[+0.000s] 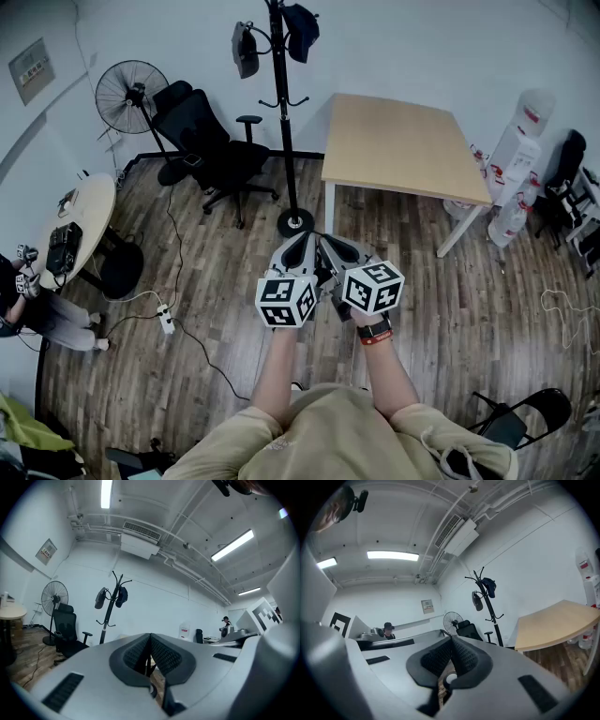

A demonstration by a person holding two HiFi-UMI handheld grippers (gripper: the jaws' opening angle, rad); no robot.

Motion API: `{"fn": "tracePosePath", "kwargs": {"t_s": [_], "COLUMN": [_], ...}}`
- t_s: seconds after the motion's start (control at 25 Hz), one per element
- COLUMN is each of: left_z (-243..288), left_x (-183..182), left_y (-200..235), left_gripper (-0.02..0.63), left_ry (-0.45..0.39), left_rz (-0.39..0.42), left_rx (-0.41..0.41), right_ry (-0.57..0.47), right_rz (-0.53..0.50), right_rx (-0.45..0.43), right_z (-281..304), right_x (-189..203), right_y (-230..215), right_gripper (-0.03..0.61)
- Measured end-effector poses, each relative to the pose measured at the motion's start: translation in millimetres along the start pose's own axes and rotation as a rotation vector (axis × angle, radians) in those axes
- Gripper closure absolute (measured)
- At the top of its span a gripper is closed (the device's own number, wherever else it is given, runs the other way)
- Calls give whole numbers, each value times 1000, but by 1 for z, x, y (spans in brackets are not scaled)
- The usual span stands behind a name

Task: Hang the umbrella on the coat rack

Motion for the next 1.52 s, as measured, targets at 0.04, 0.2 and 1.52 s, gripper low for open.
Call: {"fn": "tracePosePath", "kwargs": {"t_s": [0.04, 0.2, 1.52], "left_z": [-3, -12, 172], "left_x": [0, -2, -54], "left_y": [6, 30, 278], "left_gripper": [589, 589, 589], "left_ry": [2, 8, -34], "left_rz": [-1, -13, -50], "left_rx": [-1, -2, -203], "right_ry": [0, 5, 79], "right_rz": [3, 11, 33], "right_rx": [-2, -5, -164], "right_z": [4, 23, 326], "right_x": [3, 11, -1], "right_y": [5, 20, -69], "right_gripper": [565, 566, 565]}}
Point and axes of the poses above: the fingertips, and each gripper's own axes: z forward along the fingers, y to its left, x out of its underside, the point moved 2 cm from there along -z, backward along the fingers, and after that the axes turned 6 degrees about -z, right-handed, at the moved point
